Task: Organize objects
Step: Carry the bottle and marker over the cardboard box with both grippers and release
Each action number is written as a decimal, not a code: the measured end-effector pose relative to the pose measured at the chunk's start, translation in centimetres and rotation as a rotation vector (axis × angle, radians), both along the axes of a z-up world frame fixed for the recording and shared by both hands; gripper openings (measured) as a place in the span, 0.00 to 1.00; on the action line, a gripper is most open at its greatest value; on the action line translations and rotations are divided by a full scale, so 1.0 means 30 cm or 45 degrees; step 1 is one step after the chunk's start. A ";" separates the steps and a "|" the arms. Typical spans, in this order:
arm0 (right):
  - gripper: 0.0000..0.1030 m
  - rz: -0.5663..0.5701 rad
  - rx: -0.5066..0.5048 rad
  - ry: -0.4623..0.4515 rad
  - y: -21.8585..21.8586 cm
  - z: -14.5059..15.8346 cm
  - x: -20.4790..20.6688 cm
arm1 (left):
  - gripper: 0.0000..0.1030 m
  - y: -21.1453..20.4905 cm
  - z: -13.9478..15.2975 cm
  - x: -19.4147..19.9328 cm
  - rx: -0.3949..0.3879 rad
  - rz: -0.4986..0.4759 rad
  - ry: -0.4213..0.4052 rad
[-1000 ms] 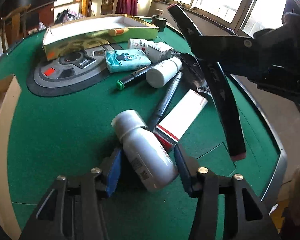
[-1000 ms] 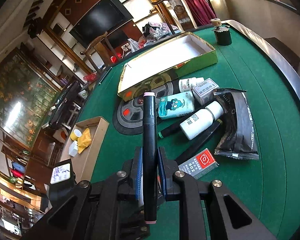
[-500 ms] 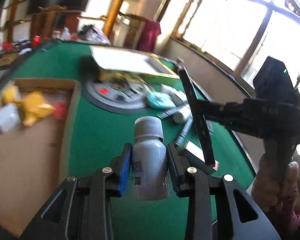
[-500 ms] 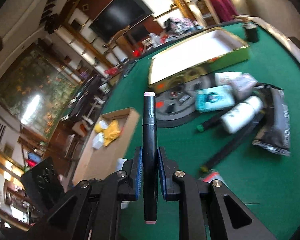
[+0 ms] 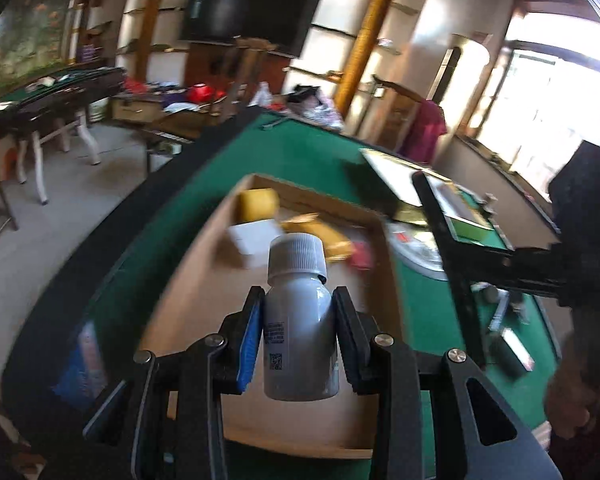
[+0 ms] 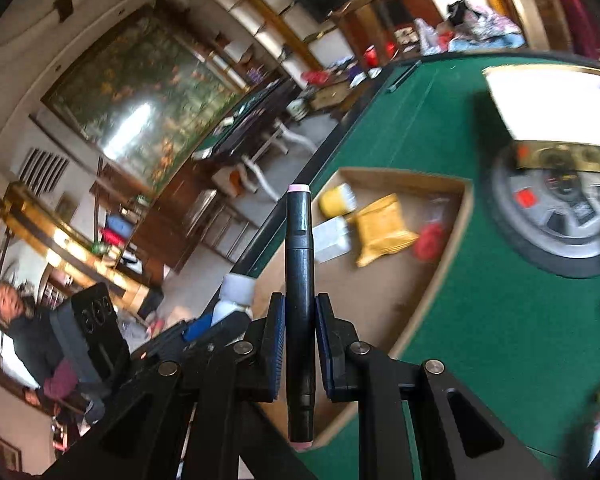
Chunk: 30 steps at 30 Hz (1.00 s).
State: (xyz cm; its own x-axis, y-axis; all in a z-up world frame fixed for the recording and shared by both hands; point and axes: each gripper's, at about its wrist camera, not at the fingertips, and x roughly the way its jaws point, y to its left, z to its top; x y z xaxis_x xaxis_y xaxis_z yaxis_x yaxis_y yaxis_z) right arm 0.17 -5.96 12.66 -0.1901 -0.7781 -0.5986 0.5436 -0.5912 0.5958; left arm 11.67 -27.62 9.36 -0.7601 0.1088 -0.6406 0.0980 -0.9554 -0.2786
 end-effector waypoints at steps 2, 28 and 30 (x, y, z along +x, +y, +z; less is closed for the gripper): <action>0.17 0.022 0.019 -0.026 -0.061 -0.032 -0.001 | 0.33 -0.053 -0.030 -0.013 0.008 0.028 -0.032; 0.17 -0.152 0.396 -0.158 -0.358 -0.321 -0.188 | 0.33 -0.139 -0.197 -0.263 -0.007 -0.051 -0.270; 0.17 -0.181 0.424 -0.141 -0.370 -0.324 -0.215 | 0.34 -0.141 -0.198 -0.263 0.002 -0.044 -0.258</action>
State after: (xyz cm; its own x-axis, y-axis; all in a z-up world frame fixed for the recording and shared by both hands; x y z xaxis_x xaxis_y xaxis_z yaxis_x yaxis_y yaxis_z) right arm -6.27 -17.07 2.94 -0.2023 -0.5078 -0.8374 0.3853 -0.8274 0.4086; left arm 3.76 -31.86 3.43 -0.6117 0.1338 -0.7797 0.1194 -0.9587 -0.2582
